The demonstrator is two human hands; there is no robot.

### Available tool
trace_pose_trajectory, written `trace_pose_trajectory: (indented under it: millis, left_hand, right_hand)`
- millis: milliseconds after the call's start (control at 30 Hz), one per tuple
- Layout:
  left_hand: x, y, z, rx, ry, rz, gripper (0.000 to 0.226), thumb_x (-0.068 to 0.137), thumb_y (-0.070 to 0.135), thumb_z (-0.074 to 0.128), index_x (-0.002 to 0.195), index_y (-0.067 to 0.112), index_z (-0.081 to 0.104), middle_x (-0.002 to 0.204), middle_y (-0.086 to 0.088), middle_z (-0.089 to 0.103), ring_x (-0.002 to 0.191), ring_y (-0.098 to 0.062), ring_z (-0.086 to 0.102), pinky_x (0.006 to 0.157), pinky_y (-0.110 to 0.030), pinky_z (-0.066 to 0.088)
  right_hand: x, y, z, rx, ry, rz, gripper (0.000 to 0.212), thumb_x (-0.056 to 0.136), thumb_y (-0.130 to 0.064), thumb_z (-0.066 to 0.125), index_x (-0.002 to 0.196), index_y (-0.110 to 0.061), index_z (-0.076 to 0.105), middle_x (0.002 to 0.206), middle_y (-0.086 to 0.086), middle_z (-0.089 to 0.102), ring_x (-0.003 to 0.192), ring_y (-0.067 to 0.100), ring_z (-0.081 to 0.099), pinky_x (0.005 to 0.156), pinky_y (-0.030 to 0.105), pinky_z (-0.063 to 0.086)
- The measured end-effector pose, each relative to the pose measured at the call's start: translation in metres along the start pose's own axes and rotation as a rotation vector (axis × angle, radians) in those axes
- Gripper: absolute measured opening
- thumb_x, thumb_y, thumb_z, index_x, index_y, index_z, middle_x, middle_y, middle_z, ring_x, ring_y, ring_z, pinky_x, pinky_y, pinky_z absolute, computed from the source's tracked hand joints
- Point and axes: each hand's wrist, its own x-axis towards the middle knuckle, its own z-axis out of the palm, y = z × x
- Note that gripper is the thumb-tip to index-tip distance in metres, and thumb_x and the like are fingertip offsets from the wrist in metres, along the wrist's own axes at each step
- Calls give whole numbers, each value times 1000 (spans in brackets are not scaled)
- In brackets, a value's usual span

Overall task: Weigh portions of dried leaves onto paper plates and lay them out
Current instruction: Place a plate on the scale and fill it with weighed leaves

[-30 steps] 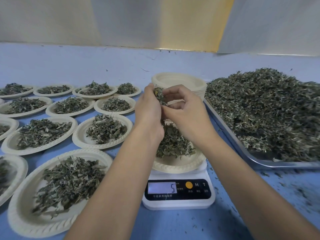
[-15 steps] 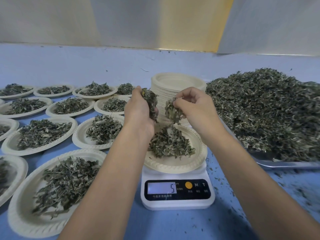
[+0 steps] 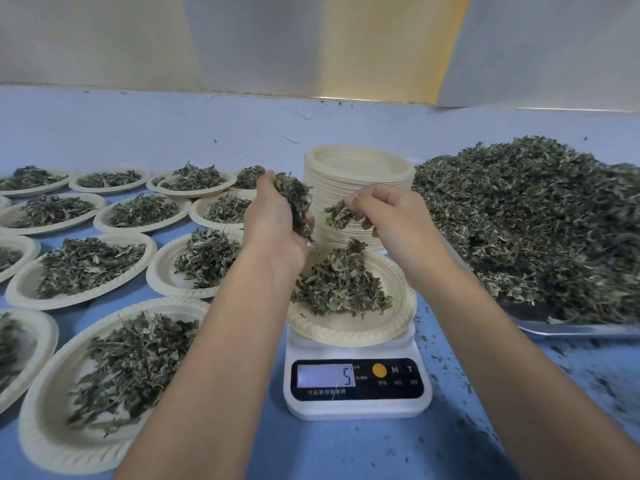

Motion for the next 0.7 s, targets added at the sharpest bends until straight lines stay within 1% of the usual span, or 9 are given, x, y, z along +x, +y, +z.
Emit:
trace_pose_trajectory:
  millis: [67,100,200,267,367,500,600,700]
  left_hand:
    - [0,0,0,-2,-3,3,31,99,36,36,86,13,53,66,-1,54,36,-8,48,36,-15,35]
    - [0,-1,1,5,-5,4,32,99,36,36,84,13,53,67,-1,54,39,-8,48,36,-15,35]
    - [1,-3,1,41,-6,-2,33,98,37,36,82,14,53,69,-1,55,52,-11,48,37,-15,36]
    - [0,-4,1,47,-11,-6,33,98,37,37,81,15,53,71,-1,57,57,-12,51,38,-16,38]
    - [0,-4,3,38,-22,-16,32,99,36,36,82,15,53,72,-1,58,59,-13,52,37,-14,38]
    - [1,-4,3,29,-21,-28,33,99,36,36,80,15,52,71,-1,56,54,-11,47,37,-16,37]
    - [1,-5,2,29,-14,-24,33,99,36,35,79,15,52,71,-1,56,53,-11,46,37,-16,36]
    - [3,-4,1,24,-7,-27,31,99,34,36,84,14,53,70,-1,55,51,-10,46,37,-14,36]
  right_hand:
    - [-1,-1,0,15,-11,-14,21,86,-20,65,64,-21,63,71,2,55,66,12,47,64,26,38]
    - [-1,-2,0,30,-17,-25,20,86,-20,65,65,-21,64,71,0,57,65,10,49,65,23,40]
    - [-2,-4,1,96,-35,-76,19,87,-13,65,71,-22,67,61,-19,62,58,-4,53,59,10,43]
    - [-3,-6,2,125,-46,-103,18,88,-10,65,73,-21,67,59,-21,62,57,-6,53,59,8,44]
    - [-4,-7,2,141,-48,-114,17,88,-9,65,74,-20,67,60,-20,62,57,-6,53,60,9,44]
    - [-2,-7,1,155,-25,-93,15,88,-8,64,76,-17,67,59,-18,61,53,-2,51,58,10,44]
    - [-1,-6,1,161,-19,-82,13,88,-8,64,78,-15,66,61,-16,60,51,-3,51,56,10,43]
    - [-1,-5,1,150,-24,-76,11,89,-7,63,80,-13,66,64,-13,60,51,-4,51,55,9,42]
